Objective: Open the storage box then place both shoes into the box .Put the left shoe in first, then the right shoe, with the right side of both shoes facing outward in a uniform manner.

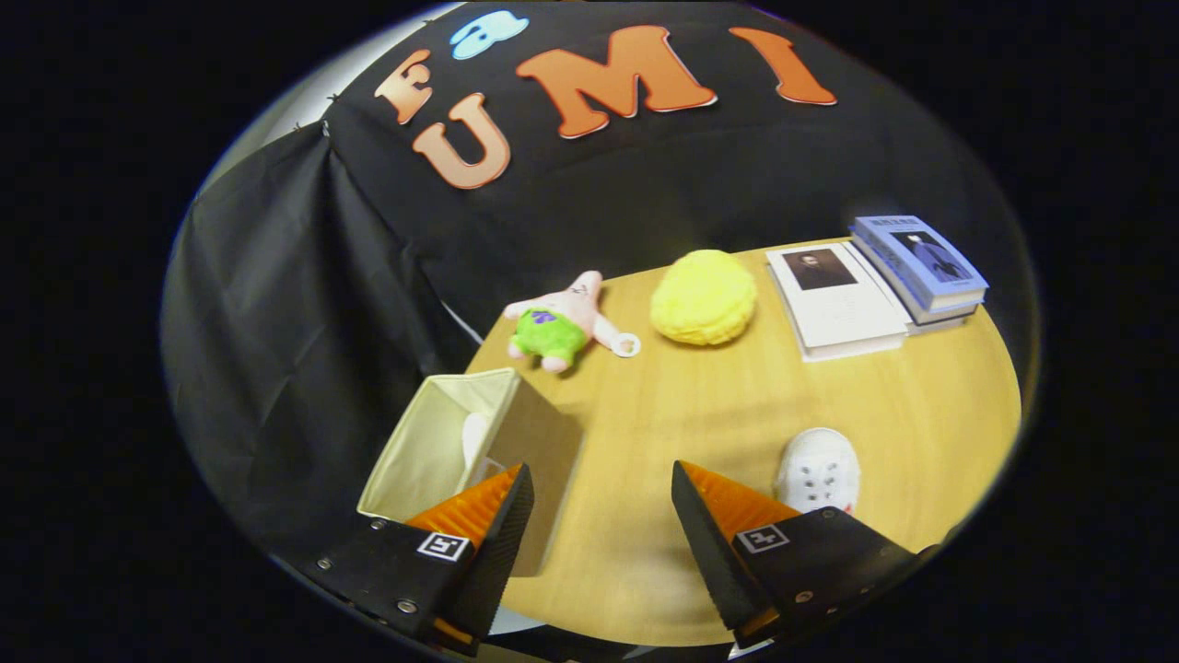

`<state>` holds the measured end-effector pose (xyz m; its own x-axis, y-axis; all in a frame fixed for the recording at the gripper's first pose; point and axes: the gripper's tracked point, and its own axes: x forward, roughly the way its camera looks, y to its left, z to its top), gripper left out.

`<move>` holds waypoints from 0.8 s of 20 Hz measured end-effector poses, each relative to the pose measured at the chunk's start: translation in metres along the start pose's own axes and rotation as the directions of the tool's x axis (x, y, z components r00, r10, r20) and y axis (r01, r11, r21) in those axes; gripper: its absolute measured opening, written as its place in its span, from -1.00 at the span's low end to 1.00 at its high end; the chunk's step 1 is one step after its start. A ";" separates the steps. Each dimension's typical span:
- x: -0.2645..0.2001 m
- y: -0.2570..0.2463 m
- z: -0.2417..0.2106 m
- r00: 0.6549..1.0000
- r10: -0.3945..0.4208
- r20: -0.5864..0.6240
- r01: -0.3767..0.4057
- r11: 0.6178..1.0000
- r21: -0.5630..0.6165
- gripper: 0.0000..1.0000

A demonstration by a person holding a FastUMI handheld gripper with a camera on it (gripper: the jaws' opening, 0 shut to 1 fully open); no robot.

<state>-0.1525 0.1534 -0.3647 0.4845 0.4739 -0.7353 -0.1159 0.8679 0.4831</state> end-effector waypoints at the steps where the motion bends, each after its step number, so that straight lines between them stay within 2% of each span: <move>1: -0.003 -0.025 -0.006 0.999 -0.048 -0.006 0.048 0.999 -0.001 0.87; 7: -0.027 -0.141 -0.052 0.963 -0.261 -0.071 0.261 0.965 -0.006 0.93; 9: -0.026 -0.161 -0.070 0.952 -0.285 -0.113 0.286 0.958 -0.005 0.95; 14: -0.006 -0.187 -0.112 0.937 -0.274 -0.216 0.282 0.959 0.009 0.95; 16: 0.001 -0.200 -0.121 0.924 -0.302 -0.235 0.309 0.951 -0.008 0.95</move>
<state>-0.2338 -0.0020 -0.5197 0.2793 0.2103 -0.9369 0.0324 0.9731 0.2281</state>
